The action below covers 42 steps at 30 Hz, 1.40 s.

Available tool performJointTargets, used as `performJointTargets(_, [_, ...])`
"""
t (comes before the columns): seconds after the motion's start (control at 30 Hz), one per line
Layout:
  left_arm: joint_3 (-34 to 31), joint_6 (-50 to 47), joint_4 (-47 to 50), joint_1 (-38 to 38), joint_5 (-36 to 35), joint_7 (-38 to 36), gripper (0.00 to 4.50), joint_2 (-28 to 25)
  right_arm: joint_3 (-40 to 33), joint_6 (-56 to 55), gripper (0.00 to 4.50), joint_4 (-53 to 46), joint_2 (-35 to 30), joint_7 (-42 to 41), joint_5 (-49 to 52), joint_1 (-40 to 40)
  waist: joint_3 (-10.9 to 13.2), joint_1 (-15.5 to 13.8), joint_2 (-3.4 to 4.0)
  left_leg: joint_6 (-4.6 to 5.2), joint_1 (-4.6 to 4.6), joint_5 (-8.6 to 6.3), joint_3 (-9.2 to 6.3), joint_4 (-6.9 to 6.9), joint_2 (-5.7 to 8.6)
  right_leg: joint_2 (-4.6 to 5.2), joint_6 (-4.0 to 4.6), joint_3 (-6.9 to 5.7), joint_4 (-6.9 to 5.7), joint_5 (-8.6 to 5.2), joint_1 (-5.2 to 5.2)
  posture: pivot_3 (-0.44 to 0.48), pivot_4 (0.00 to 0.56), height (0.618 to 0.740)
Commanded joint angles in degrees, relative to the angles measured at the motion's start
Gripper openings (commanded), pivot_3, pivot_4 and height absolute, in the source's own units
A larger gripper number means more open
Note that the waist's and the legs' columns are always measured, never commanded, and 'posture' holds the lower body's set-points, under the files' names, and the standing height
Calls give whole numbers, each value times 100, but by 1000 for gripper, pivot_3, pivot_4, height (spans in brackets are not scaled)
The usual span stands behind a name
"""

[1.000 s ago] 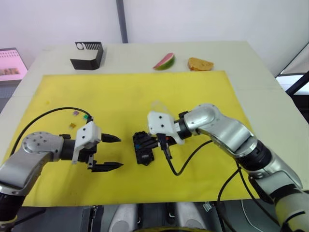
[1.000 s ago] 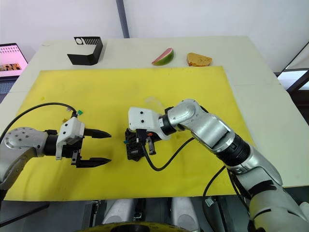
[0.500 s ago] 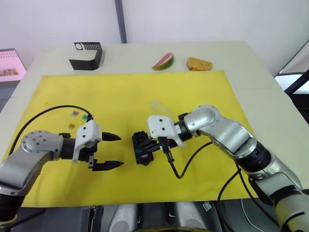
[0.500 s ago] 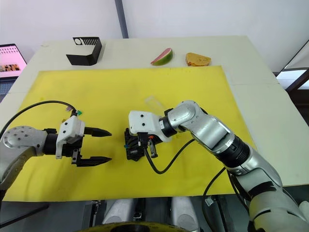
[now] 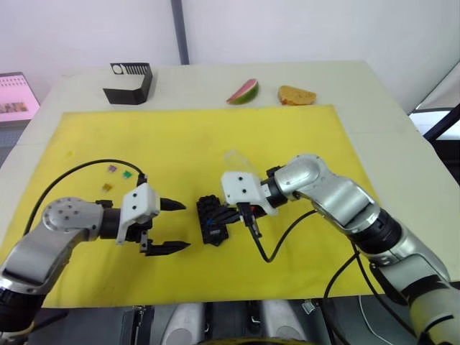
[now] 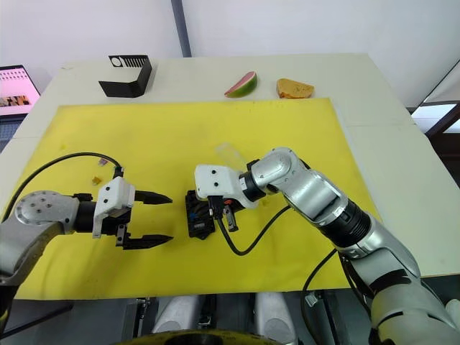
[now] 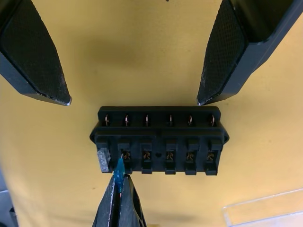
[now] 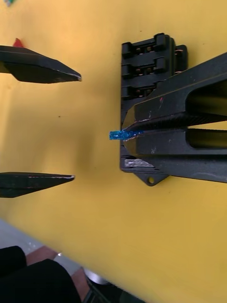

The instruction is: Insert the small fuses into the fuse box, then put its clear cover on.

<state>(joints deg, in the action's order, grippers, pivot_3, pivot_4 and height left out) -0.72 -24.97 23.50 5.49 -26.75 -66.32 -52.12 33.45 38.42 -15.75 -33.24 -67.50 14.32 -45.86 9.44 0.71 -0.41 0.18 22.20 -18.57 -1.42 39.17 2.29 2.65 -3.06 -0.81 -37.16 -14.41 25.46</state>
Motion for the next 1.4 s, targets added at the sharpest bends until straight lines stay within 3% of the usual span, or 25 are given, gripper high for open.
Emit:
performJointTargets(0.03, [-114, 158, -32, -52, -54, -70, 4464, 11, 138, -77, 0, 33, 218, 4, -155, -97, 0, 8, 0, -1, 0, 1, 0, 0, 0, 0, 0, 0, -1, 0, 0, 0, 150, 740])
performJointTargets(1.4, [362, 219, -141, 417, 293, -15, 4464, 221, -49, 15, 0, 75, 233, -300, -252, -204, -2, 0, -1, -13, -6, 8, 0, 1, 0, -3, 0, 0, -7, 0, -2, 0, 150, 740])
